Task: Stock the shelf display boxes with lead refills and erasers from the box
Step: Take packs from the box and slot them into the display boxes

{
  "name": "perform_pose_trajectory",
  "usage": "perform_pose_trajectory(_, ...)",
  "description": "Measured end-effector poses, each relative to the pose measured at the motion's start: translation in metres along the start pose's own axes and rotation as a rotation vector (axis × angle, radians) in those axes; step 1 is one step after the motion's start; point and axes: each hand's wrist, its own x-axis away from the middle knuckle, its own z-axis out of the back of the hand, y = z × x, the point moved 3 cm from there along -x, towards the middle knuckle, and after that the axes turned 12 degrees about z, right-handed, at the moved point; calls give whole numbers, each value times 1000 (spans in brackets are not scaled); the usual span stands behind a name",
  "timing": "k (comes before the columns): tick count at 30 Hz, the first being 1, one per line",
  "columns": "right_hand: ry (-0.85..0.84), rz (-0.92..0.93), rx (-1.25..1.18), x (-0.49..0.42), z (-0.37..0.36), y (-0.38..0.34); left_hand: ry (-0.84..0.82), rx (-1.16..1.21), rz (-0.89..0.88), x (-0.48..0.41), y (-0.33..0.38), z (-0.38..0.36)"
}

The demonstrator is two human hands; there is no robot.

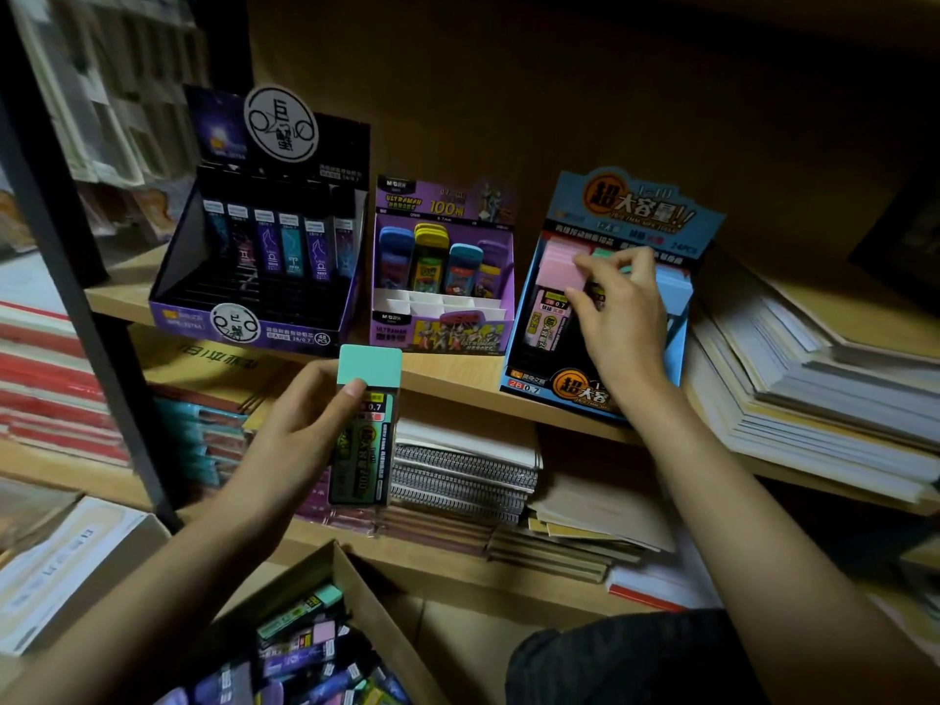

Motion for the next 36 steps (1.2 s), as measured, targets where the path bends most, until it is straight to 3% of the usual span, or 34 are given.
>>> perform_pose_trajectory(4,-63,-77,-139,-4,8,2,-18,-33,-1,6,1,-4)
perform_pose_trajectory(8,61,-91,-369,-11,38,-20,-60,-59,-28,9,11,-15)
perform_pose_trajectory(11,-205,-126,-767,-5,44,-50,-111,-26,-39,1,29,-32)
perform_pose_trajectory(14,-369,-101,-910,7,42,-70,-144,-15,-110,-10,58,-60)
perform_pose_trajectory(20,-173,-124,-906,0,67,-38,-168,-110,-270,-34,95,-108)
perform_pose_trajectory(24,93,-241,-811,-14,84,16,150,-585,-468,-65,83,-103)
perform_pose_trajectory(26,154,-250,-755,-16,82,33,222,-808,-497,-79,69,-101)
perform_pose_trajectory(29,129,-232,-687,-16,68,45,228,-994,-429,-95,47,-101)
perform_pose_trajectory(36,-60,-43,-385,-10,40,49,250,-1051,-420,-99,24,-100)
